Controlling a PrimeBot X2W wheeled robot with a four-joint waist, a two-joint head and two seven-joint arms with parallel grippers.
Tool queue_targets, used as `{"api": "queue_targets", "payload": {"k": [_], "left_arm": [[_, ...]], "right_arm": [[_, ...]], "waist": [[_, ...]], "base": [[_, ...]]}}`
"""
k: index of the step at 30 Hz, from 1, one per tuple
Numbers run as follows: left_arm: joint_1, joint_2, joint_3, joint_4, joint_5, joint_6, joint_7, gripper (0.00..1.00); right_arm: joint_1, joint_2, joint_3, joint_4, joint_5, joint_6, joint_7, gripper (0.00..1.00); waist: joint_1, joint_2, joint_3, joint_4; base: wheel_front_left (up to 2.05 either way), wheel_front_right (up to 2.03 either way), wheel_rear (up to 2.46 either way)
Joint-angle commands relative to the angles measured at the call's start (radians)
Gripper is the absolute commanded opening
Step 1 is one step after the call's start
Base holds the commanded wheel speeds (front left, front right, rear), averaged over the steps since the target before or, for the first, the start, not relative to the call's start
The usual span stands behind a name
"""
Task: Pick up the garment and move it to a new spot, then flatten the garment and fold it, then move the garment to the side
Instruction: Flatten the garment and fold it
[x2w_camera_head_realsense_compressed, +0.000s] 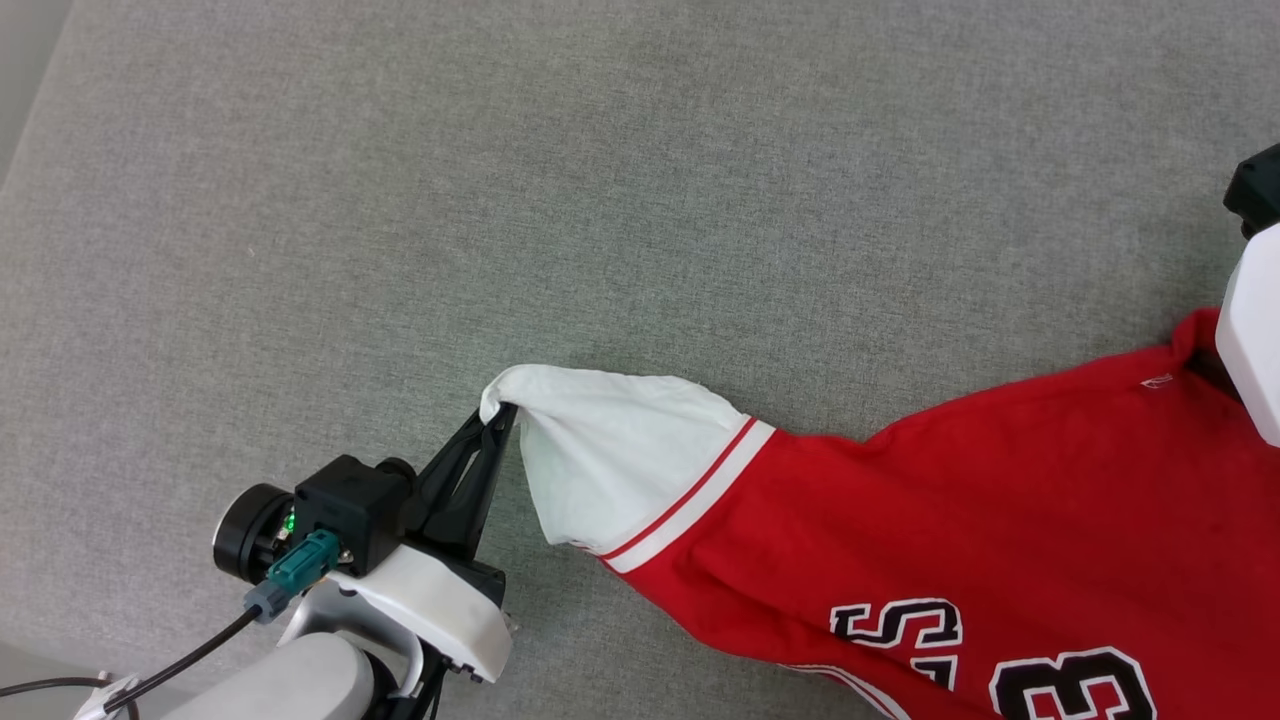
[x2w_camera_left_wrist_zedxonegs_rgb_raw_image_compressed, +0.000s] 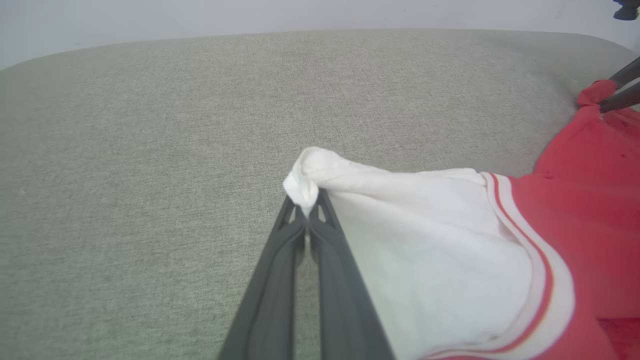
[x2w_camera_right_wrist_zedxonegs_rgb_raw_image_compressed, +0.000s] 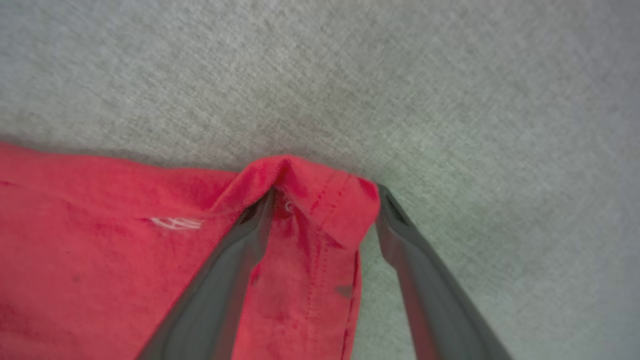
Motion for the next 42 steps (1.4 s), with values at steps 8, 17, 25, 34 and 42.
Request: {"api": "queue_targets", "payload": {"k": [8,17,25,34,42], "left_arm": [[-0.004,-0.022,0.007,0.036,-0.003,-0.014,-0.013,0.00],[0.042,-0.004,0.021,0.069,-0.024,-0.013,-0.019,0.00],[-0.089,0.014,0.043,0.099,0.010,-0.059,0.007,0.00],[-0.365,-0.004,0.086,0.205,0.070,-0.133,0.064,0.00],[-0.681,-0.086,0.126,0.370,0.104,-0.223,0.103,0.00]], "right_arm": [[0.018,0.000,0.065,0.029,0.030,0.000,-0.147,0.00],[0.026,-0.040,0.033,-0.061,0.069,0.000,-0.363,0.00],[0.024,-0.065,-0.068,-0.140,0.073,0.000,-0.479,0.00],[-0.115,0.030,-0.129,-0.132,-0.040,-0.001,-0.565,0.00],[-0.363,0.139,-0.136,-0.008,-0.185,0.000,-0.632,0.00]], "waist": [[0.0000,0.0000,-0.040,-0.015],[0.0000,0.0000,-0.209,-0.082],[0.0000,0.0000,-0.288,-0.123],[0.0000,0.0000,-0.255,-0.185],[0.0000,0.0000,-0.147,-0.211]], "base": [[0.00,0.00,0.00],[0.00,0.00,0.00],[0.00,0.00,0.00],[0.00,0.00,0.00],[0.00,0.00,0.00]]}}
